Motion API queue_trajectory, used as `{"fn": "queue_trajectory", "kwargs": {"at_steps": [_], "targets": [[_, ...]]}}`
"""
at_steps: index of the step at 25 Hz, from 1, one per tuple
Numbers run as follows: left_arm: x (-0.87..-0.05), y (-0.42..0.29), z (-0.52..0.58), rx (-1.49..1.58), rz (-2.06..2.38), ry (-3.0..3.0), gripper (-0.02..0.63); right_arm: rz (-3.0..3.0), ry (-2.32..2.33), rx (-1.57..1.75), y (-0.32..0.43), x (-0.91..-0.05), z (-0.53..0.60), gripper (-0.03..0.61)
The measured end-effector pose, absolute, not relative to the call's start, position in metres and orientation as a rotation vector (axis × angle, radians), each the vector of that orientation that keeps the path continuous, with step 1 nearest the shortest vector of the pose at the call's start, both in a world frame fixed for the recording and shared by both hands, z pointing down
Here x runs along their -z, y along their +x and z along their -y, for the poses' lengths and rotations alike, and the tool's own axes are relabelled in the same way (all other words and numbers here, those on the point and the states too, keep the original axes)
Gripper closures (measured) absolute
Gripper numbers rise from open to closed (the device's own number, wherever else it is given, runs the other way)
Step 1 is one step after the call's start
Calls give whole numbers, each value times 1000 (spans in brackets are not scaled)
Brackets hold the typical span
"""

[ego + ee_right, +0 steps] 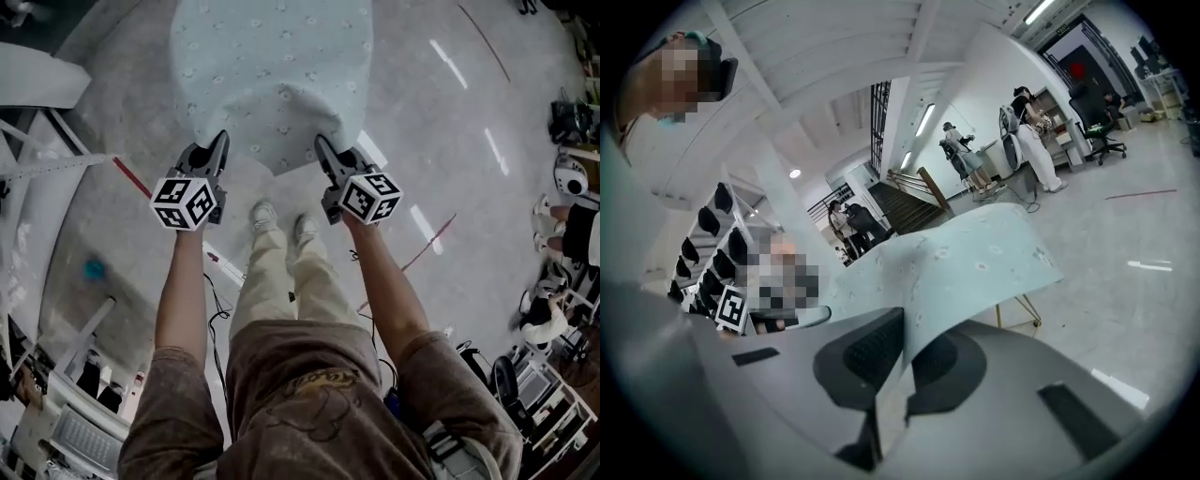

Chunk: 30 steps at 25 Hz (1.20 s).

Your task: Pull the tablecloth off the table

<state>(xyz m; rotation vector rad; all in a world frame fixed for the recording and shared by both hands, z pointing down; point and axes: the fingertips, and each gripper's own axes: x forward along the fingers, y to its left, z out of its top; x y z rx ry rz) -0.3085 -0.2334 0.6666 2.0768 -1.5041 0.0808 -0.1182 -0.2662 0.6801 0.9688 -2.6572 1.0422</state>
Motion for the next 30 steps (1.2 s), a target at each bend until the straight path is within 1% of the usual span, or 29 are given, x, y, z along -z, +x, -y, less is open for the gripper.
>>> {"fn": "queue_trajectory", "kwargs": {"at_steps": [8, 19, 30], "targets": [[-595, -294, 247, -124, 1497, 2107, 594, 2716, 971, -994, -104, -604, 283, 571], [-524, -276, 244, -115, 1511, 2137, 594, 2828, 935, -975, -88, -518, 284, 571], [-472, -242, 188, -86, 1524, 2151, 594, 2909, 866, -901, -61, -461, 239, 568]]}}
